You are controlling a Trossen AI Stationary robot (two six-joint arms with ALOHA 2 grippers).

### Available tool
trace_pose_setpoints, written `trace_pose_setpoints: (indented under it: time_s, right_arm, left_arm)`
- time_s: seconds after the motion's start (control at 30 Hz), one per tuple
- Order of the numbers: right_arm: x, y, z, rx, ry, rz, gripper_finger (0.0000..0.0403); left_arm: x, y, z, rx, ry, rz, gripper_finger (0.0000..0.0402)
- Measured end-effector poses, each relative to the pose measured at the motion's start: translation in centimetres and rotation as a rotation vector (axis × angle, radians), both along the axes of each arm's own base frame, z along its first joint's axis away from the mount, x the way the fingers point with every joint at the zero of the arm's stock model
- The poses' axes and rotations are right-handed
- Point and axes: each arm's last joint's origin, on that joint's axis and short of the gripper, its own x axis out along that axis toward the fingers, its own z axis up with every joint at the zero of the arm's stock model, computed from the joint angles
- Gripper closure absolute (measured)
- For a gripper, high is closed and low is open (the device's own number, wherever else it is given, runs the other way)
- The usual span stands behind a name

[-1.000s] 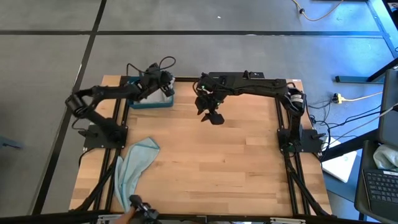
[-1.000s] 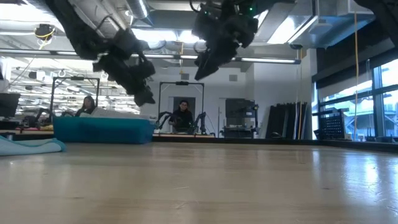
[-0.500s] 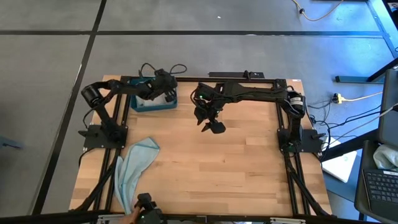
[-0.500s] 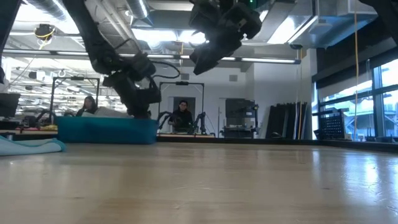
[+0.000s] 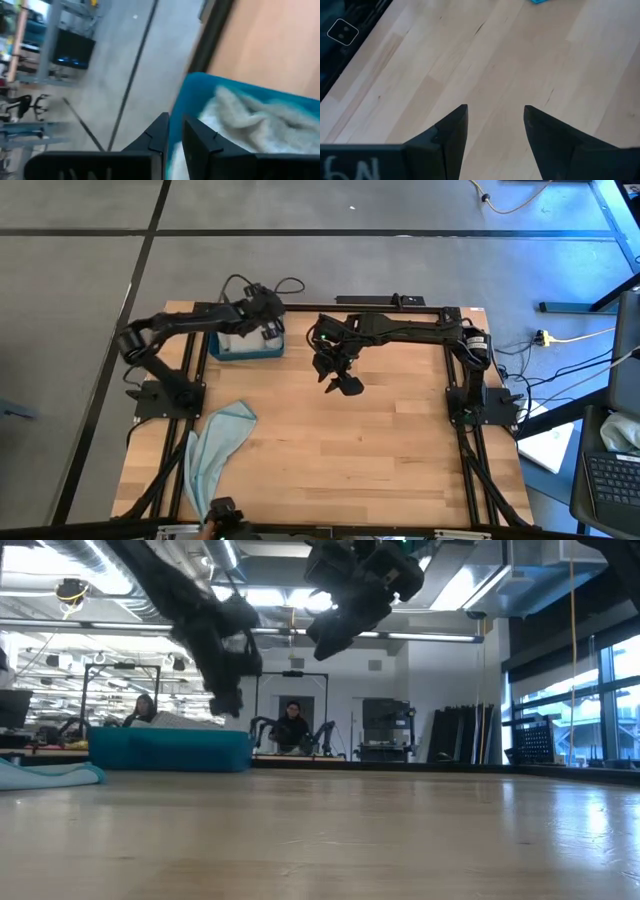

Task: Fold microfiber towels
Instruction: Put the gray towel into the blue bin

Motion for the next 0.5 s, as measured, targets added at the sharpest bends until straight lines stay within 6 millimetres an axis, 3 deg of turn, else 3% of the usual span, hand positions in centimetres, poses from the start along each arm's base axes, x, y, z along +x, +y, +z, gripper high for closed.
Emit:
trace_pose_setpoints:
  time_s: [0.13,0.23,0.37,0.5]
  right_arm:
    - [0.0,0.0,0.0,-0.002,0.002,0.004,0.0208]
    - [0.0,0.0,0.0,-0.007,-0.004,0.014,0.0208]
    - [0.1,0.0,0.1,-0.016,-0.026,0.023,0.0208]
    - [0.3,0.0,0.1,-0.014,-0.043,0.023,0.0208]
  left_arm:
    - [-1.6,-1.2,2.9,-0.013,-0.079,0.043,0.0359]
    - [-3.1,-2.3,4.0,-0.126,-0.151,0.087,0.0359]
    - [-4.7,-3.0,3.7,-0.269,-0.161,0.193,0.0359]
    - [-5.8,-2.5,2.5,-0.315,-0.117,0.354,0.0359]
